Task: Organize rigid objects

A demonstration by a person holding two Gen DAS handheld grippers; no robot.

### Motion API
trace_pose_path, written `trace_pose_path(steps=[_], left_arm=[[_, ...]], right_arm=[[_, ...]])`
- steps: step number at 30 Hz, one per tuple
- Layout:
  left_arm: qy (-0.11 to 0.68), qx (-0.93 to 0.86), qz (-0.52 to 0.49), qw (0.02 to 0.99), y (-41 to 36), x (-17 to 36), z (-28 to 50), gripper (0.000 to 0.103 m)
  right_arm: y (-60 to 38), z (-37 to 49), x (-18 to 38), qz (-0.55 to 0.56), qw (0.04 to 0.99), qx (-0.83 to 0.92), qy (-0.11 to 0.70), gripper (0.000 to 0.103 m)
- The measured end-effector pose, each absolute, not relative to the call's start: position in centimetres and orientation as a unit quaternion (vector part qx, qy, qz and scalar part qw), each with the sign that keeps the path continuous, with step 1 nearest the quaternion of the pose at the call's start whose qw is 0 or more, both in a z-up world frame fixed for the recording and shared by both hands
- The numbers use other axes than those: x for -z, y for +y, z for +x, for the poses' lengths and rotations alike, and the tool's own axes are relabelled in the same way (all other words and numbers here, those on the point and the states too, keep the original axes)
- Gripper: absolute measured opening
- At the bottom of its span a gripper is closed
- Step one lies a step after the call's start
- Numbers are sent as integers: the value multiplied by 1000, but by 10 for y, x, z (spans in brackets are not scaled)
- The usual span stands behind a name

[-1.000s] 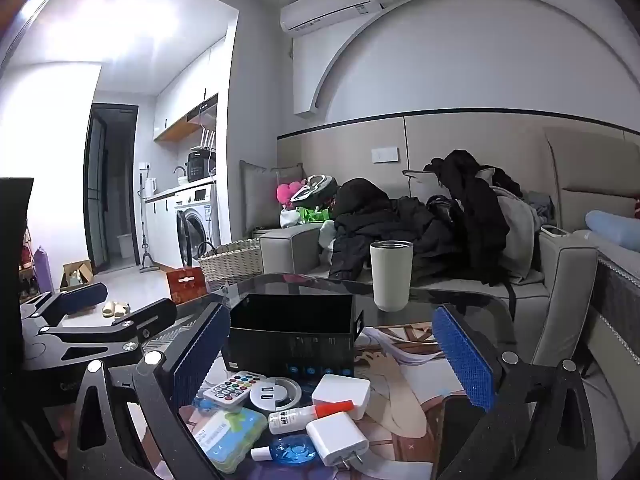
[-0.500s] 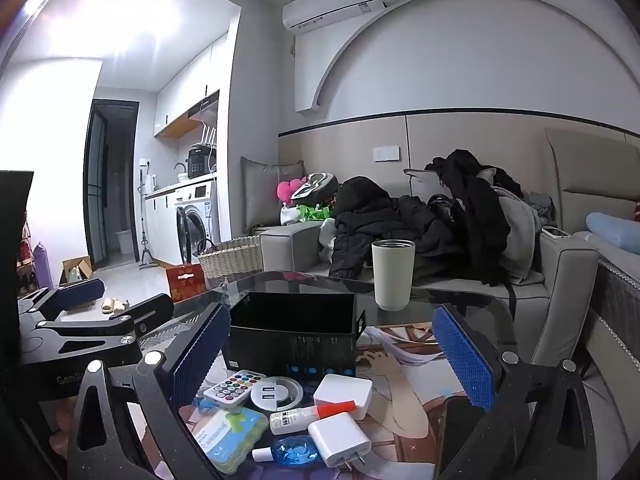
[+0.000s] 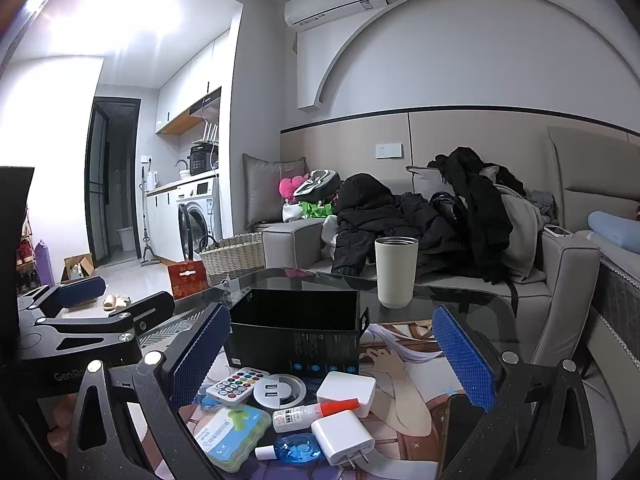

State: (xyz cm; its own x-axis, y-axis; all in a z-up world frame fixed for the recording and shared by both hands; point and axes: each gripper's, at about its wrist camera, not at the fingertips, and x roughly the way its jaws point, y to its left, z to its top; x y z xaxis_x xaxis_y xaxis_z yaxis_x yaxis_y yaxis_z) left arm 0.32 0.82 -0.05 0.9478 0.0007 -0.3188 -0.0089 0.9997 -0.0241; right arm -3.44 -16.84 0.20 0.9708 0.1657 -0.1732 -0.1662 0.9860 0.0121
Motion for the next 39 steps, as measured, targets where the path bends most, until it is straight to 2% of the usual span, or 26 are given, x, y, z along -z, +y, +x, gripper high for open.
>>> trace_pose_path(steps=[39], left_arm=[[187, -3, -21, 982, 7, 4, 11, 103]], right_arm=[[-162, -33, -1, -4, 991, -89, 97, 103]])
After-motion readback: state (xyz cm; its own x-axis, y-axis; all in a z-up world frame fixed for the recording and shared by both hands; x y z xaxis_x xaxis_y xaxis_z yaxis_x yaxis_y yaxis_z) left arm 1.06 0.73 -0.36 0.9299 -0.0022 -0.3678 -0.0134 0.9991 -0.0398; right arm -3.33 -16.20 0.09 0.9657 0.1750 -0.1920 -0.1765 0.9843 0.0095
